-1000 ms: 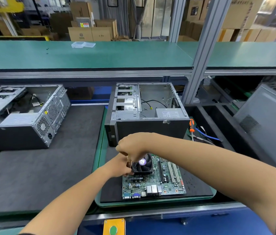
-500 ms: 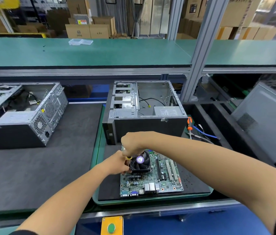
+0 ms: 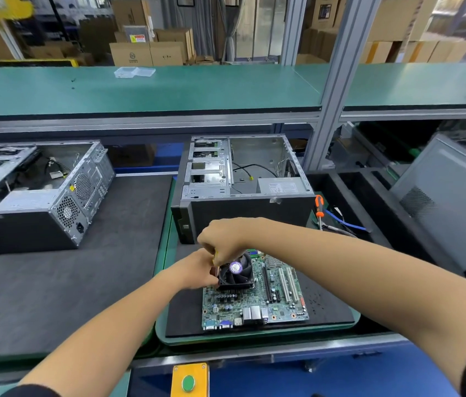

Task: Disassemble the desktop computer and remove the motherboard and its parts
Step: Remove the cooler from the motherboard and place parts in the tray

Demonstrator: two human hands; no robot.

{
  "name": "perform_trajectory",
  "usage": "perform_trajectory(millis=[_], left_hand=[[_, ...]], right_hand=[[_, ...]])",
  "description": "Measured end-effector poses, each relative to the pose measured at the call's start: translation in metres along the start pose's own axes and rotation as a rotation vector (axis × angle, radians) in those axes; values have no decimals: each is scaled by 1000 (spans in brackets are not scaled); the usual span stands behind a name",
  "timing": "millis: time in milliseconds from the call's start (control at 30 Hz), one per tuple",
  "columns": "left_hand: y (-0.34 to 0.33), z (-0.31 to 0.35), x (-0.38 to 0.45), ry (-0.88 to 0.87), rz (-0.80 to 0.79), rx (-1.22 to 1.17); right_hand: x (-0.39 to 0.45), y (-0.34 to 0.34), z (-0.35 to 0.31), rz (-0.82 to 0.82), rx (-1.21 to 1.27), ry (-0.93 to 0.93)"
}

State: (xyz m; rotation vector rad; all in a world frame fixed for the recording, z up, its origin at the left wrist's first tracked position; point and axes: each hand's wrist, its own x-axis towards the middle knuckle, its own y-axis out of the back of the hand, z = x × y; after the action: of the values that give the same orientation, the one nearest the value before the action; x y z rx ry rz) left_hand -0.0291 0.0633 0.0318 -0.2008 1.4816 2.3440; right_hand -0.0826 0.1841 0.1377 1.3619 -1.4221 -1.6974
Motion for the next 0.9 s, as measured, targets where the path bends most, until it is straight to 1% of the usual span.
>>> perform_trajectory(millis=[100,300,433,533,667,767,900], left_hand=[[9,3,0,-20,20,26],[26,29,14,-41,122,-50],[14,55,30,-74,91,-118],[2,69,42,-67,74,5],[-9,82,51,-57,52,10],[-12,86,53,-39,27,99],[-18,85,50,-21,29,90]], right_hand=[[-3,8,6,-73,125,-78],[-18,38,24,-35,119,-136],[-39,37,39,-70,132,-198],[-52,24,51,-77,141,-231],[-59,5,58,-74,118,-246],[-61,-6,62,-48,110,-245],[-64,-16,64,-44,139,-228]])
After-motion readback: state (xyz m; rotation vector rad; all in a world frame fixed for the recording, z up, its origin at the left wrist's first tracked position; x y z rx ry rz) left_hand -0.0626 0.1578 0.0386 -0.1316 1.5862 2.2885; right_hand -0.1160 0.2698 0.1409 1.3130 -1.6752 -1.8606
